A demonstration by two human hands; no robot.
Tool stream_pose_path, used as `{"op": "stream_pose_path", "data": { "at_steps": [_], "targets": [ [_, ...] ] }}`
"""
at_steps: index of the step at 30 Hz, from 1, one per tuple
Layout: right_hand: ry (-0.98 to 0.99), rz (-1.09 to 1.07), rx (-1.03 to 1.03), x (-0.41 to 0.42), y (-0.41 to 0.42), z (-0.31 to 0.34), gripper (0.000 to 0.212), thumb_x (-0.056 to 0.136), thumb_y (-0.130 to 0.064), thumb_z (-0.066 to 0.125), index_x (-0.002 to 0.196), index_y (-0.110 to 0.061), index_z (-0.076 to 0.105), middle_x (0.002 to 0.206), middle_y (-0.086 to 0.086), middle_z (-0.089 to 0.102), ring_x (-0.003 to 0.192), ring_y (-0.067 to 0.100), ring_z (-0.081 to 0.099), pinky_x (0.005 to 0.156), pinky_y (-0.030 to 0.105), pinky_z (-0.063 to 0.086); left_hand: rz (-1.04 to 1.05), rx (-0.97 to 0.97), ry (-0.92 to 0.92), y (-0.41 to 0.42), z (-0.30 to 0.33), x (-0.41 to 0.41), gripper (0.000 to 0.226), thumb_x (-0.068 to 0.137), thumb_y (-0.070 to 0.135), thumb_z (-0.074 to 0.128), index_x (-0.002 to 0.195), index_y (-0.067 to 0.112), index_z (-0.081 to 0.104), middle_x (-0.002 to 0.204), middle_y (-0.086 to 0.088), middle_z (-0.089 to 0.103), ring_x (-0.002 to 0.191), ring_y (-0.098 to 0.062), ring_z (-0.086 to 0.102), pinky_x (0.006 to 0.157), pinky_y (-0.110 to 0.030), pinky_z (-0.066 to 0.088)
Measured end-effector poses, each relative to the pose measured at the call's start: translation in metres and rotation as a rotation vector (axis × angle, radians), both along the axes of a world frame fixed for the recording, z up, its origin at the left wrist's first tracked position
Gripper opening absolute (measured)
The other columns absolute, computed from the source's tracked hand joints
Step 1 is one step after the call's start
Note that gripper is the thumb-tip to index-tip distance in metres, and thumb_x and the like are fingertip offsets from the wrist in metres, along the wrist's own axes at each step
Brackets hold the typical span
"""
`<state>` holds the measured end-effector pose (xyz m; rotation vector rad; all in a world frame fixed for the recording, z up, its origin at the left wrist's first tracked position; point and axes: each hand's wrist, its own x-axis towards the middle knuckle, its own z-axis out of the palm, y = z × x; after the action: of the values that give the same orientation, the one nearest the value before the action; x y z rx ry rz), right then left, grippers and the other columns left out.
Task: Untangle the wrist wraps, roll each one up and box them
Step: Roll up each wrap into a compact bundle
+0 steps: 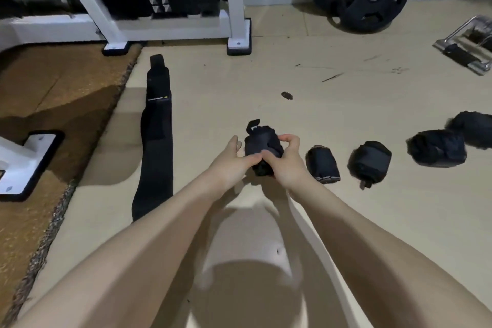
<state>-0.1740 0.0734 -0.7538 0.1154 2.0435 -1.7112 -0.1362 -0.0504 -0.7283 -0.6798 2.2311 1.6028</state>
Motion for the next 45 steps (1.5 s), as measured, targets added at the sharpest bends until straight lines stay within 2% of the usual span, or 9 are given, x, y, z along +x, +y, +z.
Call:
{"op": "stream_pose_path", "data": {
  "at_steps": [7, 12, 14, 17, 22, 30, 35, 40, 45],
  "targets": [
    [-0.096, -0.062, 0.014, -0.004, -0.025, -0.078, 0.03, 0.1, -0.019, 0.043, 0.125, -0.013, 0.027, 0.109, 0.003, 0.05, 0.091, 0.016, 0.053, 0.071, 0.021, 0.046, 0.288, -0.252, -0.07, -0.074, -0.085, 0.024, 0.049, 0.098, 0.015, 0.04, 0.147, 0.013, 0.032, 0.148, -0.004, 0.04, 0.121, -0.017, 0.048, 0.087, -0.02, 0.03],
    [0.139, -0.108, 0.594, -0.012, -0.043, -0.084, 0.046, 0.097, -0.037, 0.042, 0.139, -0.018, 0.039, 0.148, 0.005, 0.032, 0.136, 0.026, 0.023, 0.107, 0.04, 0.021, 0.263, -0.503, 0.079, -0.103, -0.119, 0.058, 0.031, 0.095, 0.0, 0.033, 0.112, 0.011, 0.057, 0.113, 0.002, 0.049, 0.094, -0.011, 0.042, 0.064, -0.001, 0.031],
    [0.29, -0.141, 0.539, -0.009, -0.052, -0.074, 0.044, 0.097, -0.033, 0.043, 0.138, -0.017, 0.041, 0.149, 0.002, 0.031, 0.138, 0.021, 0.018, 0.109, 0.039, 0.014, 0.363, -0.581, 0.136, -0.106, -0.12, 0.06, 0.03, 0.096, 0.004, 0.037, 0.117, 0.012, 0.058, 0.126, 0.002, 0.051, 0.107, -0.009, 0.048, 0.079, 0.001, 0.031],
    [0.449, 0.003, 0.507, 0.001, -0.072, -0.067, 0.028, 0.094, -0.018, 0.045, 0.119, -0.016, 0.056, 0.143, 0.0, 0.039, 0.136, 0.016, 0.02, 0.106, 0.032, 0.012, 0.383, -0.831, -0.088, -0.121, -0.122, 0.06, 0.056, 0.088, 0.02, 0.058, 0.14, 0.014, 0.038, 0.153, -0.009, 0.026, 0.136, -0.028, 0.027, 0.109, -0.034, 0.027],
    [0.411, 0.2, 0.46, 0.019, -0.096, -0.068, 0.025, 0.089, -0.003, 0.043, 0.102, -0.014, 0.063, 0.132, -0.005, 0.048, 0.132, 0.013, 0.024, 0.091, 0.019, 0.016, 0.416, -0.566, -0.581, -0.125, -0.104, 0.059, 0.092, 0.069, 0.034, 0.075, 0.14, 0.02, 0.018, 0.131, -0.015, 0.036, 0.117, -0.036, 0.041, 0.083, -0.041, 0.039],
    [-0.189, 0.348, 0.141, 0.043, -0.075, -0.042, 0.045, 0.097, -0.044, 0.038, 0.133, -0.017, 0.043, 0.112, -0.001, 0.054, 0.099, 0.016, 0.052, 0.088, 0.03, 0.038, 0.52, 0.351, -0.162, -0.082, -0.054, 0.049, 0.029, 0.073, 0.007, 0.045, 0.098, -0.008, 0.047, 0.077, -0.008, 0.043, 0.067, -0.021, 0.046, 0.063, -0.029, 0.041],
    [-0.4, 0.243, -0.185, 0.052, -0.03, -0.002, 0.04, 0.097, -0.046, 0.044, 0.126, -0.019, 0.044, 0.115, 0.014, 0.062, 0.094, 0.028, 0.065, 0.09, 0.044, 0.05, 0.479, 0.766, -0.073, -0.032, -0.015, 0.057, 0.034, 0.07, 0.005, 0.042, 0.1, -0.002, 0.055, 0.096, -0.018, 0.057, 0.087, -0.032, 0.056, 0.084, -0.041, 0.046],
    [-0.29, 0.28, -0.128, 0.054, 0.024, 0.045, 0.028, 0.095, -0.026, 0.056, 0.122, -0.02, 0.052, 0.091, 0.0, 0.068, 0.069, 0.015, 0.065, 0.048, 0.022, 0.042, 0.385, 0.526, 0.077, 0.012, 0.023, 0.06, 0.025, 0.1, 0.015, 0.043, 0.109, 0.006, 0.064, 0.103, -0.007, 0.072, 0.095, -0.02, 0.067, 0.083, -0.026, 0.053],
    [-0.149, 0.324, -0.09, 0.056, 0.061, 0.098, 0.019, 0.095, -0.017, 0.056, 0.112, -0.012, 0.061, 0.078, -0.002, 0.065, 0.053, 0.003, 0.057, 0.047, 0.017, 0.039, 0.275, 0.258, 0.082, 0.04, 0.073, 0.072, 0.031, 0.098, 0.036, 0.051, 0.115, 0.013, 0.062, 0.109, -0.006, 0.07, 0.091, -0.017, 0.067, 0.067, -0.025, 0.054]
  ]
}}
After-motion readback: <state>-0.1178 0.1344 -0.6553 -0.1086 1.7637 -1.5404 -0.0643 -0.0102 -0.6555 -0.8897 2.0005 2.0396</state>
